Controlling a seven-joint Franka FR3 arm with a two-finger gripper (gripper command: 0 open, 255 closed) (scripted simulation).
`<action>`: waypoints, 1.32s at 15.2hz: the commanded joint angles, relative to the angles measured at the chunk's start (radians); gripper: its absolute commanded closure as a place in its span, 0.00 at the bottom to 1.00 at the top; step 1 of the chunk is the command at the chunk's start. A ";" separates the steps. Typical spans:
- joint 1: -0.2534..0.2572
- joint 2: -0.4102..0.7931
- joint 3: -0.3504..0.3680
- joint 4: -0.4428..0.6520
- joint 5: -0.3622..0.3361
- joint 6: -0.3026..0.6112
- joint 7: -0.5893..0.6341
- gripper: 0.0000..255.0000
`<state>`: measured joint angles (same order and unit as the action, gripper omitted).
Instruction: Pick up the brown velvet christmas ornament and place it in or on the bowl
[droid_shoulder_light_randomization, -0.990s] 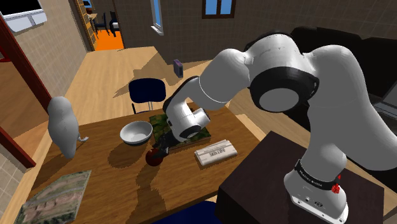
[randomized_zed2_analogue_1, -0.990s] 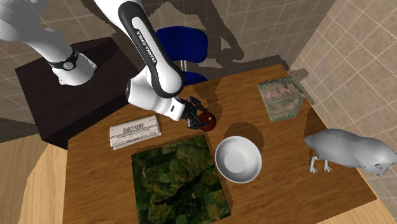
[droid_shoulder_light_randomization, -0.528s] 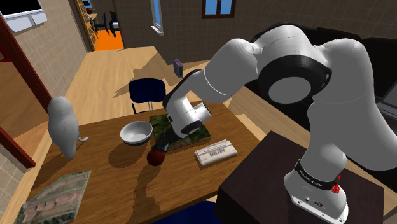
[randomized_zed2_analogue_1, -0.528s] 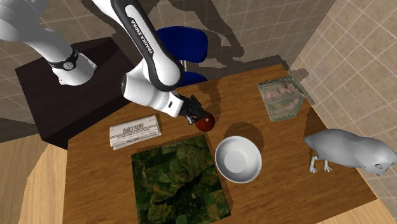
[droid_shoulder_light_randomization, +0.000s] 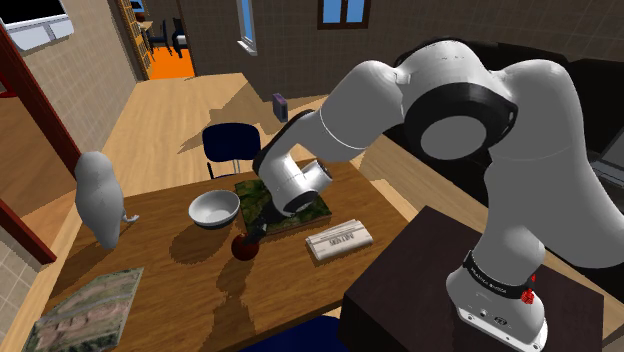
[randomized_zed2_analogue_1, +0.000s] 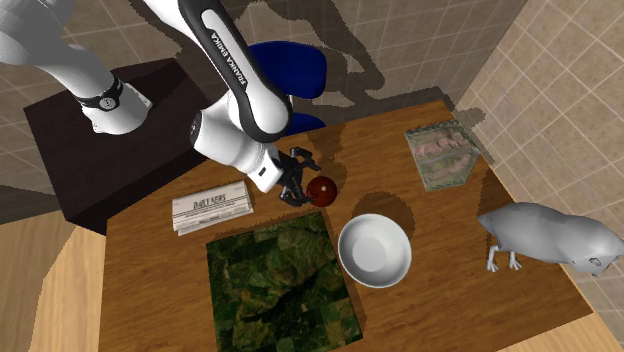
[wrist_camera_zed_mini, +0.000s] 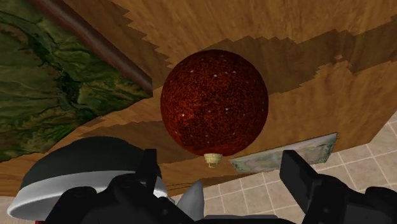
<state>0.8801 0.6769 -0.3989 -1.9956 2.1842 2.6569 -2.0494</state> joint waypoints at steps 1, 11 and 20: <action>-0.004 0.028 0.009 0.028 0.005 0.009 0.028 0.00; -0.008 0.100 0.020 0.104 0.016 0.012 0.043 0.00; -0.008 0.100 0.020 0.104 0.014 0.013 0.044 1.00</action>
<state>0.8718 0.7753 -0.3797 -1.8907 2.1989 2.6696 -2.0052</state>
